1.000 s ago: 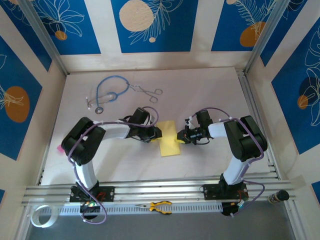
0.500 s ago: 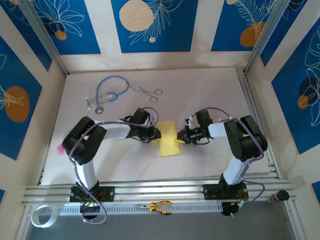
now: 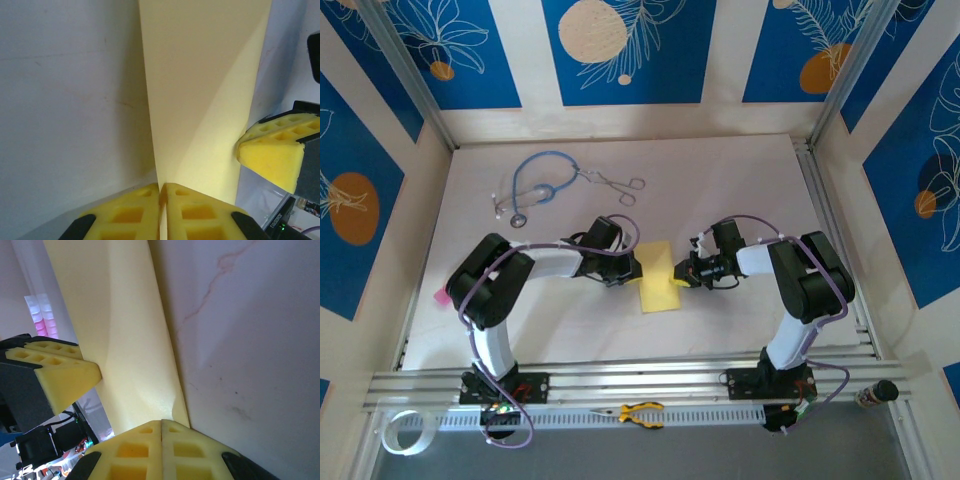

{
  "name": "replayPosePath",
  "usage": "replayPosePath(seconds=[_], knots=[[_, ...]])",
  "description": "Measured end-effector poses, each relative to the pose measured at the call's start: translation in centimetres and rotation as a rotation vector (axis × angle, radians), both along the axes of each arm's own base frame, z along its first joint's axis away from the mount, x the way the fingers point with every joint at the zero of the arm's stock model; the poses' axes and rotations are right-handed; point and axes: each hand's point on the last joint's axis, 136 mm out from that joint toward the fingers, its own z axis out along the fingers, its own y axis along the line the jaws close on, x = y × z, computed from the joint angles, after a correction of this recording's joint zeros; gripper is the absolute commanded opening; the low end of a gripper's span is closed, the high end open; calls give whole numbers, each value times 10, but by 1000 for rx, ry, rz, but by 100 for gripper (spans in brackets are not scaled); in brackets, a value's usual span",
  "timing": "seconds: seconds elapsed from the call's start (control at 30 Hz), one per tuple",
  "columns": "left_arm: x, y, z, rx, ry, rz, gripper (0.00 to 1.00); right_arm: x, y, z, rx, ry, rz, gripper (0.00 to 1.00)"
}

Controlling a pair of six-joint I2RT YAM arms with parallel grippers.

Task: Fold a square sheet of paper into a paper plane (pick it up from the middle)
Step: Third fold the triangle at the center of the table.

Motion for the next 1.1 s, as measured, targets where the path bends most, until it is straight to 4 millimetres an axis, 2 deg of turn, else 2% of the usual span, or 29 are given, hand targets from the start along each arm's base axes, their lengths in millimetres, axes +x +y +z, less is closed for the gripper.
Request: replayPosePath(seconds=[0.1, 0.2, 0.27, 0.47, 0.53, 0.67, 0.8, 0.9, 1.0, 1.1], knots=[[1, 1, 0, 4, -4, 5, 3, 0, 0, 1, -2, -4, -1, 11], [2, 1, 1, 7, -8, 12, 0, 0, 1, 6, -7, -34, 13, 26], [1, 2, 3, 11, -1, 12, 0, -2, 3, 15, -12, -65, 26, 33], [0, 1, 19, -8, 19, 33, 0, -10, 19, 66, -43, -295, 118, 37], [1, -1, 25, -13, 28, 36, 0, -16, 29, 76, -96, -389, 165, 37], [2, -4, 35, -20, 45, 43, 0, -42, 55, 88, -184, -621, 298, 38], [-1, -3, 38, -26, 74, 57, 0, -78, 70, 78, -243, -858, 444, 45], [-3, -2, 37, -29, 93, 67, 0, -100, 73, 60, -305, -1017, 556, 48], [-6, -1, 34, -32, 112, 76, 0, -106, 73, 47, -389, -1110, 622, 49], [-7, -1, 33, -36, 119, 79, 0, -98, 75, 42, -471, -1191, 635, 49]])
